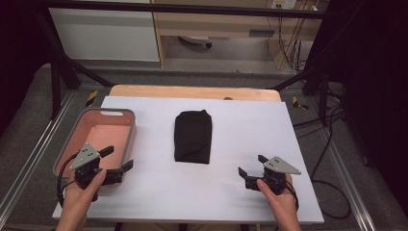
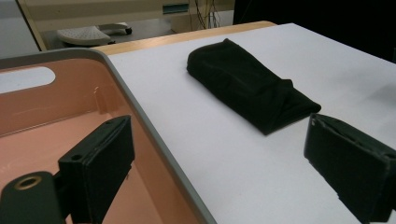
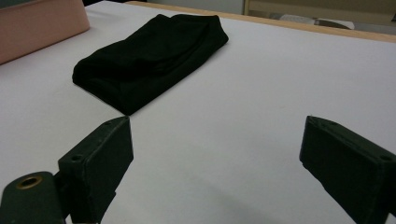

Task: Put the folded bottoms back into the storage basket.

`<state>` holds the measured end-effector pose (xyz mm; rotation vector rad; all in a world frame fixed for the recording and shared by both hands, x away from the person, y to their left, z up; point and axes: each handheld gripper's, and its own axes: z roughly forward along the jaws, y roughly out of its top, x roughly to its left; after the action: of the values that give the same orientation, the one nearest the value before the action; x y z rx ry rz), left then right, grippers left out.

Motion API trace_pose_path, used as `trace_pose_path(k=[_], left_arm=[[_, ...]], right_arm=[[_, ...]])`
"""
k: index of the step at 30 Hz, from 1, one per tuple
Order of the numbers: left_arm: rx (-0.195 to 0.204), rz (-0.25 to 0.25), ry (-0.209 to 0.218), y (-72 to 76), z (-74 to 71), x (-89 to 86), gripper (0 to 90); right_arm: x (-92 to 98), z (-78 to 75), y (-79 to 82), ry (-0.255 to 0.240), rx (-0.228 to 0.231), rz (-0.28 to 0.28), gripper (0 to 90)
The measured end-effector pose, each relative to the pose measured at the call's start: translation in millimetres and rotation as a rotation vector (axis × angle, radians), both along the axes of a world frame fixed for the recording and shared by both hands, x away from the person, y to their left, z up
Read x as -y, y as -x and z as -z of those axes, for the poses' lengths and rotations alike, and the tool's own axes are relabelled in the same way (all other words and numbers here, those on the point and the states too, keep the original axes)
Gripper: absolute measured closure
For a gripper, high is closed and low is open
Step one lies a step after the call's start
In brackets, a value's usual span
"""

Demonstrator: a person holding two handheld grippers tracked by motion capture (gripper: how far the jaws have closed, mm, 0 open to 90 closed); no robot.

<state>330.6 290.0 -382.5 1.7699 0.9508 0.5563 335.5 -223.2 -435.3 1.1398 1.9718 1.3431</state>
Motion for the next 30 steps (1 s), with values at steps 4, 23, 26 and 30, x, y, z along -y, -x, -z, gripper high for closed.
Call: trace_pose_path(k=[4, 23, 26, 30], left_arm=[[0.027, -0.01, 0.002, -0.4, 1.9, 1.0, 7.5], [0.045, 0.114, -0.063, 9.2, -5.5, 59.3, 6.5], [0.025, 0.15, -0.087, 4.3, -1.4, 73.2, 6.5], [-0.002, 0.191, -0.13, -2.4, 6.9, 91.6, 6.6]], right_arm=[[1.8, 0.6, -0.6, -0.007, -0.011, 0.0, 9.9], [2.2, 1.5, -9.5, 0.037, -0.091, 0.057, 8.6], [1.5, 1.8, -8.4, 0.048, -0.093, 0.055, 8.7], [1.2, 1.4, -9.0, 0.056, -0.101, 0.055, 8.7]])
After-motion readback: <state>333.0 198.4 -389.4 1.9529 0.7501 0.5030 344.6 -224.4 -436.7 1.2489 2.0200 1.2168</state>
